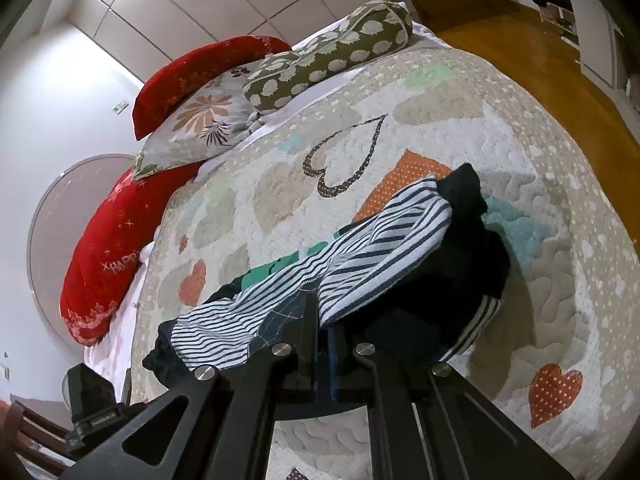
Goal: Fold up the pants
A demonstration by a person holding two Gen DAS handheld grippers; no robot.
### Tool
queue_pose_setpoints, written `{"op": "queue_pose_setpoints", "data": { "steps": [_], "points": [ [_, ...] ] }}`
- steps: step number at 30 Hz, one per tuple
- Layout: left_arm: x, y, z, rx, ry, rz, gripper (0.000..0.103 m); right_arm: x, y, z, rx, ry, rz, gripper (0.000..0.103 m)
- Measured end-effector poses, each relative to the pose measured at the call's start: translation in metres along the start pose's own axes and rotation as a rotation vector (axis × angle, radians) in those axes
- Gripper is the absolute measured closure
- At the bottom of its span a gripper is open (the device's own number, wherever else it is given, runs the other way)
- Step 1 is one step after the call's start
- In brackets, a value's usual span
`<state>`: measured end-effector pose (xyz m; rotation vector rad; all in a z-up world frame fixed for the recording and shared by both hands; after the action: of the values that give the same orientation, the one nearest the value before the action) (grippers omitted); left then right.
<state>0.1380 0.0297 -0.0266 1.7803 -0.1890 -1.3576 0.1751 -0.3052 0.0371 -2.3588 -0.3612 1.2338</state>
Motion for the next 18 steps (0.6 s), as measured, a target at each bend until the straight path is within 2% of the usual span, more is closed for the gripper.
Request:
{"op": "queue_pose_setpoints", "data": {
  "steps": [1, 2, 3, 7, 11, 18],
  "points": [
    [0.001, 0.000, -0.003, -0.005, 0.008, -0.003, 0.077, 0.000, 0.000, 0.000, 0.001, 0.000, -0.001, 0.099],
    [0.000, 0.001, -0.006, -0.006, 0.020, -0.005, 0.094, -0.001, 0.000, 0.000, 0.002, 0.000, -0.002, 0.099],
    [-0.001, 0.003, -0.008, 0.002, 0.032, -0.010, 0.097, -0.001, 0.000, 0.000, 0.000, 0.000, -0.001, 0.099],
    [-0.012, 0.016, -0.021, 0.048, 0.095, -0.014, 0.097, -0.001, -0.002, -0.003, -0.016, -0.003, 0.001, 0.099],
    [-0.008, 0.036, -0.051, 0.078, 0.114, -0.050, 0.097, 0.008, -0.010, -0.015, -0.052, -0.009, 0.022, 0.099],
    [0.023, 0.073, -0.136, 0.181, 0.175, -0.191, 0.097, 0.057, -0.025, -0.079, -0.120, 0.007, 0.115, 0.098]
  ]
}}
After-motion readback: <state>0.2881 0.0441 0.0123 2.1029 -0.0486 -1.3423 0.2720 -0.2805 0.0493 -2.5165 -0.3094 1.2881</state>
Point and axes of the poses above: each gripper's, at about its wrist camera, not at the fingertips, and x roughly the way its jaws point, y to its right, z to its underside, the point moved 5 cm from there along x, roughly the way its jaws point, and after that the axes turned 7 degrees about -x, right-handed, at the moved point
